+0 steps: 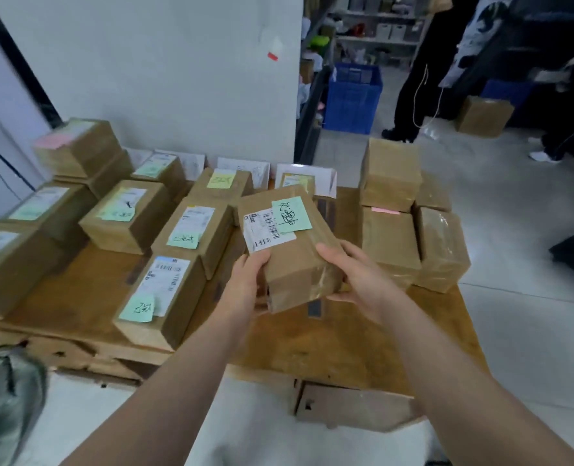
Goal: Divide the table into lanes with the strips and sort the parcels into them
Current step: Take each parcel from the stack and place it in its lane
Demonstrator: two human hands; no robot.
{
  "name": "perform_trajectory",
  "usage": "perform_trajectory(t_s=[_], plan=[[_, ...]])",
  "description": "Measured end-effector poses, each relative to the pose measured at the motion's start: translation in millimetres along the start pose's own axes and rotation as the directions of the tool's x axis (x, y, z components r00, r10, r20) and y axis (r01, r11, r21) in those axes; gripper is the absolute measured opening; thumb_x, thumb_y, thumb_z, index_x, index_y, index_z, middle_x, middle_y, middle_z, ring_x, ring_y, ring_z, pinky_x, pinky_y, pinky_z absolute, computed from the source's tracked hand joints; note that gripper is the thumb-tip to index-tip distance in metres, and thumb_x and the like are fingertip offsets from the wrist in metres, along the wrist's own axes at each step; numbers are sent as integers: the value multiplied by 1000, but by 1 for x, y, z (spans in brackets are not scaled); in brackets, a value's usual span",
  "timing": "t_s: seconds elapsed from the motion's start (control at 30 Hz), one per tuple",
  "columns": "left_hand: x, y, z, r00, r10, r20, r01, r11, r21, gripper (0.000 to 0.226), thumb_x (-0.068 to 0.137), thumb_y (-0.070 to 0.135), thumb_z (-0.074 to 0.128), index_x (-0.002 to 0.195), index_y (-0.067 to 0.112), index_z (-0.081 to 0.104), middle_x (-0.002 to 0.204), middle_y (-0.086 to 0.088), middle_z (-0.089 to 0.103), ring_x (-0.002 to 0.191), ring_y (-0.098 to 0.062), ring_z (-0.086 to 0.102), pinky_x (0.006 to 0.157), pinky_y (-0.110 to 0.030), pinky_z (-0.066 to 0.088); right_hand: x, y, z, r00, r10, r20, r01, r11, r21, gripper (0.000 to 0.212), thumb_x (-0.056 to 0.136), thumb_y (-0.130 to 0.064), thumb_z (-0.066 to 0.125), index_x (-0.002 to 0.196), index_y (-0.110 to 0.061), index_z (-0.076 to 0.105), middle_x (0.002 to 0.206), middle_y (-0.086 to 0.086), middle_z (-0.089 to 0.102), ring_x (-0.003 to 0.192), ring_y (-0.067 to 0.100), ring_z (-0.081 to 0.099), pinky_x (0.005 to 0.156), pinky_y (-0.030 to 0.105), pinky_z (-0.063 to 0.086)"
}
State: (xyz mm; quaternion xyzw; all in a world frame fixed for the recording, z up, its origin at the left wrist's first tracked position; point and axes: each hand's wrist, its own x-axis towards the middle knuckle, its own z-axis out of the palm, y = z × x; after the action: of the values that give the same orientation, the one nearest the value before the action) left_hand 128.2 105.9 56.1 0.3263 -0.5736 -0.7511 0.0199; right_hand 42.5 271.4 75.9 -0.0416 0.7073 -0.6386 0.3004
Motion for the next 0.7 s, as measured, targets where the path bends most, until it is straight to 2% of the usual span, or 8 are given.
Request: perform_trajectory(t_s=[0.07,0.17,0.27,0.37,0.43,0.57,0.63,0.7], plan=[[1,8,-27,1000,-9,-12,8,997,-71,57,81,55,61,131,29,55,125,-8,65,95,-21,65,63,-32,55,6,-6,18,999,0,47,1,1000,-26,47,80,-47,71,122,-31,59,113,-6,68,103,16,65,93,48,53],[6,26,-80,996,-11,-88,-10,972,-233,61,80,54,68,132,26,55,118,-6,71,98,-25,69,67,-38,59,15,-18,53,994,10,109,-2,997,-73,54,70,-57,72,117,-32,63,119,0,65,108,21,63,92,47,54],[10,44,-139,985,3,-171,-46,969,-244,77,71,61,71,137,27,51,124,-8,67,104,-29,67,77,-46,59,27,-24,97,989,6,149,7,997,-83,48,73,-58,70,112,-31,64,119,0,63,110,21,61,94,47,52],[11,56,-195,988,12,-156,-54,960,-274,40,90,50,61,115,20,67,113,-9,70,99,-25,65,81,-42,56,40,-27,150,995,6,101,0,998,-57,60,67,-61,74,114,-27,60,120,1,63,110,22,60,95,46,51],[12,61,-230,983,16,-182,-67,958,-278,35,94,46,57,111,18,69,106,-6,71,94,-21,64,77,-39,54,50,-27,189,998,9,63,-8,1000,-22,70,65,-64,75,116,-20,59,117,3,66,108,23,62,95,43,52],[25,65,-301,965,30,-262,-113,944,-308,71,82,54,68,139,15,49,113,-5,71,97,-23,69,68,-37,58,63,-24,264,999,-7,44,7,1000,-11,75,66,-66,74,118,-15,59,111,2,70,102,19,66,92,38,52],[28,63,-332,963,16,-269,-108,939,-328,92,67,59,76,142,16,45,117,-6,70,99,-26,70,71,-40,59,64,-21,296,999,-14,40,14,1000,-1,69,68,-60,76,117,-15,57,113,2,68,103,17,65,94,39,52],[33,60,-358,961,3,-278,-101,936,-337,99,59,60,78,142,18,46,118,-6,69,101,-27,69,74,-42,59,64,-18,324,999,4,35,-3,1000,-8,64,70,-54,77,115,-15,56,113,3,66,101,16,65,93,38,53]])
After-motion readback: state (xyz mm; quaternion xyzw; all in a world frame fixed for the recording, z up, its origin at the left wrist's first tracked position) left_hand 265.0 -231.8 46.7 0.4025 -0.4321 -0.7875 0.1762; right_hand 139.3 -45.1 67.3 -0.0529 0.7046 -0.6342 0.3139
